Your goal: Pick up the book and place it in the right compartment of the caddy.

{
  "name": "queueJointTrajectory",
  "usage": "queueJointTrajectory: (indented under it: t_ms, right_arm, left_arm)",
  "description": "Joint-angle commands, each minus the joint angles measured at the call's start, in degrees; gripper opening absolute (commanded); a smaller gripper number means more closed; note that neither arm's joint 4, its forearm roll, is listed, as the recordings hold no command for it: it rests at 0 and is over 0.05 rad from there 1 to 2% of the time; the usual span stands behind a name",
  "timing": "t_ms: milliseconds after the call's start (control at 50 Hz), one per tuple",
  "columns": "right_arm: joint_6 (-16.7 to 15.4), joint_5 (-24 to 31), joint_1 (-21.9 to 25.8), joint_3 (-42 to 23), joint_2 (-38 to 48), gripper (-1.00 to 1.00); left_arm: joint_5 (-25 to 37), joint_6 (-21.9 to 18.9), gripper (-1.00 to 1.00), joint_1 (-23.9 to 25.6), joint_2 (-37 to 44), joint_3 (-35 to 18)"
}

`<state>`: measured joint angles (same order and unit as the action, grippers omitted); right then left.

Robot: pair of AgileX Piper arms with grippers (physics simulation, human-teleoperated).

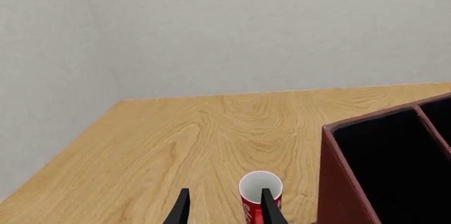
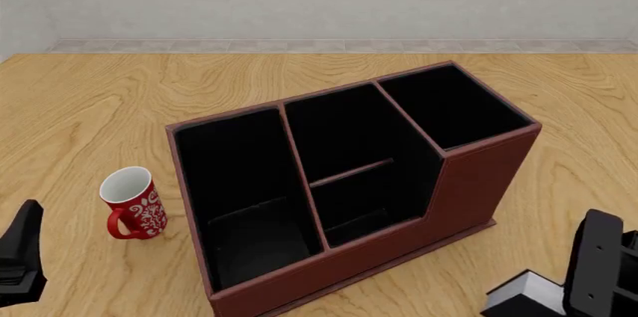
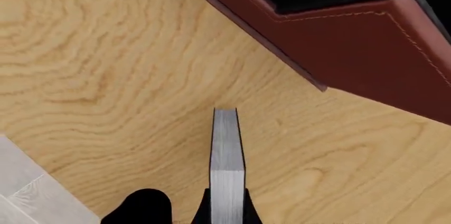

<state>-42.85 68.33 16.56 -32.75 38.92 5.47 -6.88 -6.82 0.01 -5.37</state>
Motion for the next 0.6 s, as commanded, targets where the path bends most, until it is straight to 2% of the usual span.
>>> queueJointTrajectory:
  t_ms: [20, 120, 180, 240, 300, 380, 520, 560, 600]
  right_arm:
    - [1.76, 1.57, -1.78, -0.45, -2.46, -1.00]
    - [-0.12, 1.57, -5.79, -0.56, -3.72, -1.00]
    - [-0.12, 1.57, -8.06, -0.55, -4.52, -1.00]
    - [0.48, 1.57, -9.48, -1.13, -4.72, -1.00]
    - [2.51, 1.57, -9.27, -2.49, -5.03, -1.00]
    - [0.63, 1.57, -12.92, -4.09, -5.65, -1.00]
    - [0.42, 1.57, -13.90, -5.17, -5.82, -1.00]
    - [-2.17, 1.57, -17.29, -5.68, -6.07, -1.00]
    - [-2.09, 1.57, -17.20, -6.56, -5.93, -1.00]
  left_arm:
    - [0.04, -0.26, 1.00, 0.34, 0.00, -0.17]
    - [-0.10, -0.40, 1.00, 0.37, 0.00, -0.10]
    - [-0.11, -0.40, 1.00, 0.48, 0.00, -0.09]
    - [-0.12, -0.43, 1.00, 0.52, 0.00, -0.10]
    - [-0.17, -0.45, 1.00, 0.55, 0.00, -0.15]
    - [-0.24, -0.33, 1.00, 0.64, 0.00, -0.17]
    - [-0.38, -0.10, 1.00, 0.90, 0.00, -0.21]
    - [-0.43, 0.01, 1.00, 0.95, 0.00, -0.27]
    - [-0.41, 0.06, 1.00, 0.91, 0.00, -0.36]
